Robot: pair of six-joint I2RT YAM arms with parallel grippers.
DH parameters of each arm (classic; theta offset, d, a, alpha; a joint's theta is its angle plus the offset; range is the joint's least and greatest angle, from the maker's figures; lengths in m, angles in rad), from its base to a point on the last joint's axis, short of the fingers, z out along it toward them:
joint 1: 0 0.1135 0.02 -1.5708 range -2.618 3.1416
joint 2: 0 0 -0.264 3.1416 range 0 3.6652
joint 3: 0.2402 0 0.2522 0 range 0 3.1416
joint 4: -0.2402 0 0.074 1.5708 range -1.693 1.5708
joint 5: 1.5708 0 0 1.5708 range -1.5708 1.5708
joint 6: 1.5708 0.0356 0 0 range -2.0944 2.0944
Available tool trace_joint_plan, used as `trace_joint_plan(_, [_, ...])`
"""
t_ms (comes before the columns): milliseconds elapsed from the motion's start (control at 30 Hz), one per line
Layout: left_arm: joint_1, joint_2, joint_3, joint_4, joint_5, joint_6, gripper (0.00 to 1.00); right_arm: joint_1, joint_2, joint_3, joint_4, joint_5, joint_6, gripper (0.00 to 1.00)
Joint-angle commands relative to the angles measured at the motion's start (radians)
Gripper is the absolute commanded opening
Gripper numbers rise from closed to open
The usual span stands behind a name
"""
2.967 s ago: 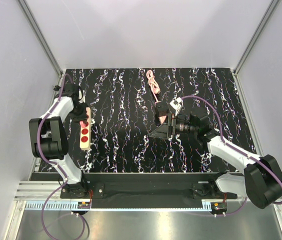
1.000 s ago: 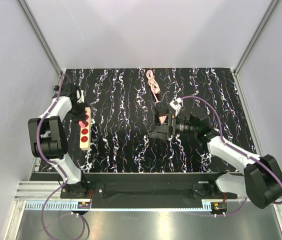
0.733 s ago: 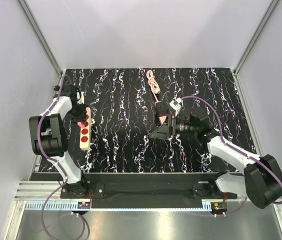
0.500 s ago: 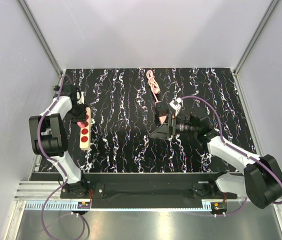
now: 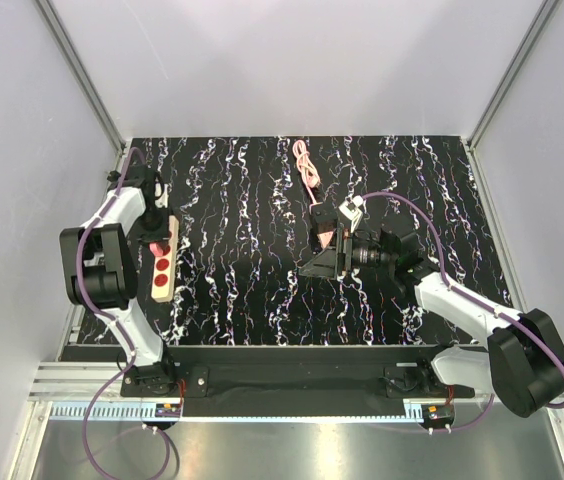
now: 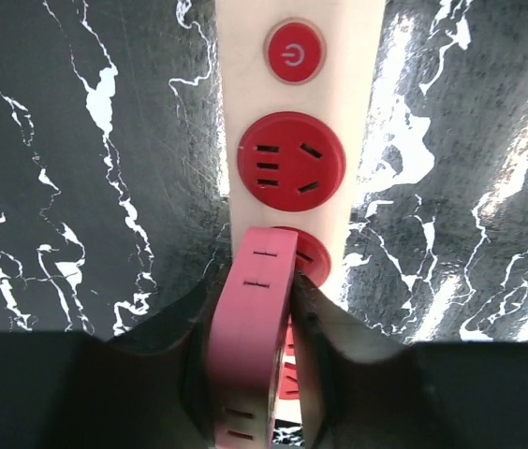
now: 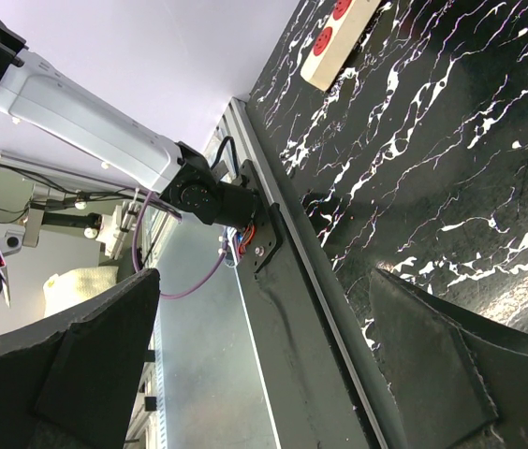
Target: Insert the plug
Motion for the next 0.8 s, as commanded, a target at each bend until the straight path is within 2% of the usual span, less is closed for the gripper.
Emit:
trace_joint_plan(0, [0.000,0.007,0.052,-0.025,-0.080,0.028,0.31,-0.001,-0.019,-0.004,0.050,-0.013,0.005,1.00])
trace_joint_plan(233, [-0.003,0.036,0.066,-0.033,-0.051,0.030,0.10,-0.003,-0.021,-0.004,0.050,-0.013,0.006,1.00])
trace_joint_plan(400, [-0.001,0.050,0.068,-0.031,-0.055,0.043,0.06,-0.003,-0.021,-0.003,0.049,-0.013,0.006,1.00])
trace_joint_plan(467, [0.000,0.053,0.068,-0.026,-0.049,0.048,0.00,-0.003,-0.021,-0.003,0.049,-0.014,0.006,1.00])
trace_joint_plan(667, [0.002,0.047,0.065,-0.019,-0.074,0.042,0.00,-0.001,-0.023,-0.003,0.049,-0.016,0.006,1.00])
trace_joint_plan(767, [0.002,0.035,0.068,-0.023,-0.087,0.036,0.23,-0.003,-0.026,-0.004,0.049,-0.016,0.006,1.00])
